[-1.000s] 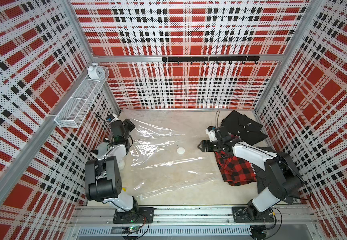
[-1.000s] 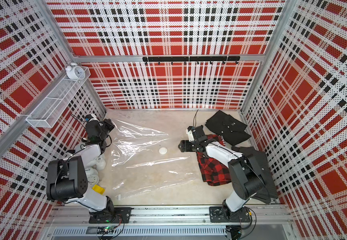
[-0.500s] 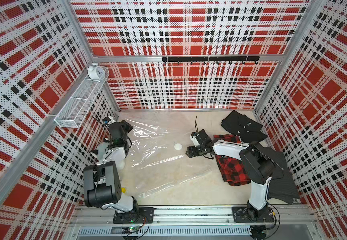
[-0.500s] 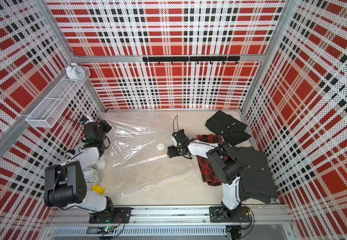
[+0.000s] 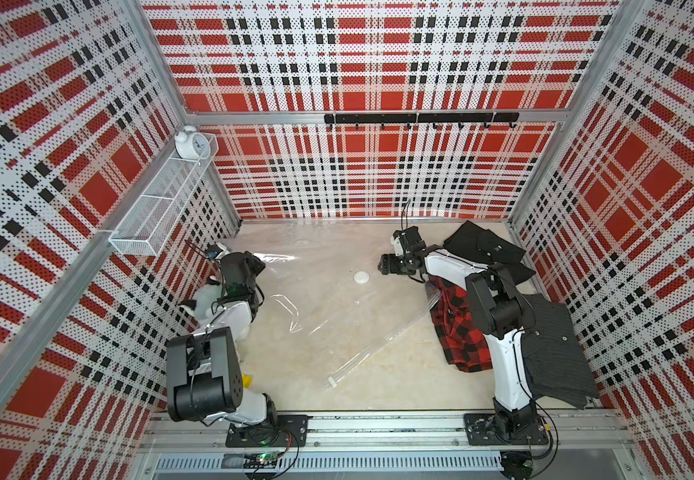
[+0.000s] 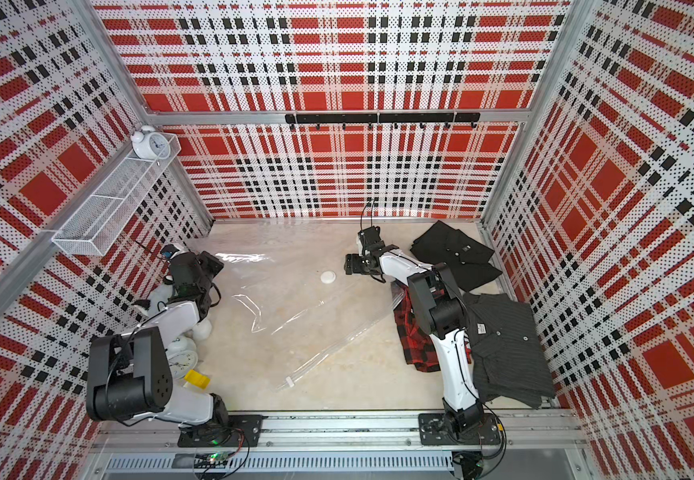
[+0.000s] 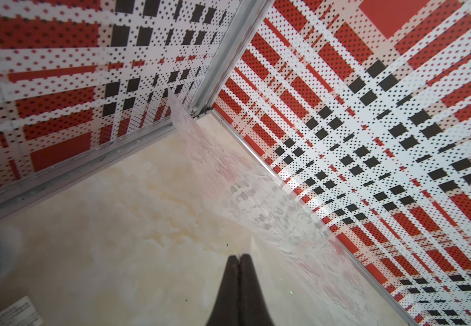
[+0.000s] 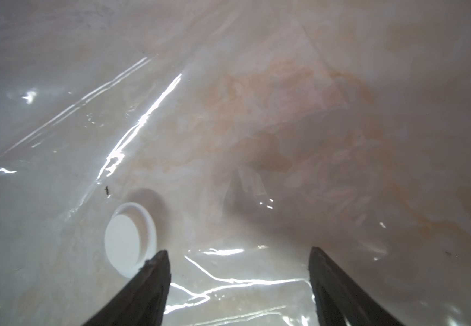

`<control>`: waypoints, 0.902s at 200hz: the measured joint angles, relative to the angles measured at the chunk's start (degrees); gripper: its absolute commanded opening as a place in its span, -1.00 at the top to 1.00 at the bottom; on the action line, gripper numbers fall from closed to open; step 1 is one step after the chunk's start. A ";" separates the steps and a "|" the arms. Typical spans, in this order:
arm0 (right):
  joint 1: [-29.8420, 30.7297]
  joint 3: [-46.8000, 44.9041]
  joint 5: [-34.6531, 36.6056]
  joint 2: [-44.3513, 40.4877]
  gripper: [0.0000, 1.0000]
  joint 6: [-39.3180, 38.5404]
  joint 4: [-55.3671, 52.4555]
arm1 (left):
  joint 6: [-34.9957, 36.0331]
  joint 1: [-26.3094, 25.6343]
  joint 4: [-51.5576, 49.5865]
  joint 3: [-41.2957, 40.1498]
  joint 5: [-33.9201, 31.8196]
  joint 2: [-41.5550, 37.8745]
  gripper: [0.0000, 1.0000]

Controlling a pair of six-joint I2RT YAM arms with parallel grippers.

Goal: Place the folded shirt into the vacuum bag
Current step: Move the shirt to the center of the board.

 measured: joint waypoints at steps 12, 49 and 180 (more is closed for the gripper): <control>0.26 -2.21 -0.79 -2.64 -0.61 -0.02 0.13 | 0.61 -0.35 -1.57 0.00 -1.66 -0.83 0.24; 0.63 -20.24 -2.93 -21.77 -0.62 0.46 2.25 | 3.19 -3.19 -8.28 1.62 -9.51 -3.98 -0.73; 4.76 -59.84 -3.34 -43.82 -0.50 10.03 13.51 | 10.36 -43.25 -20.94 9.66 -17.29 -5.49 -0.97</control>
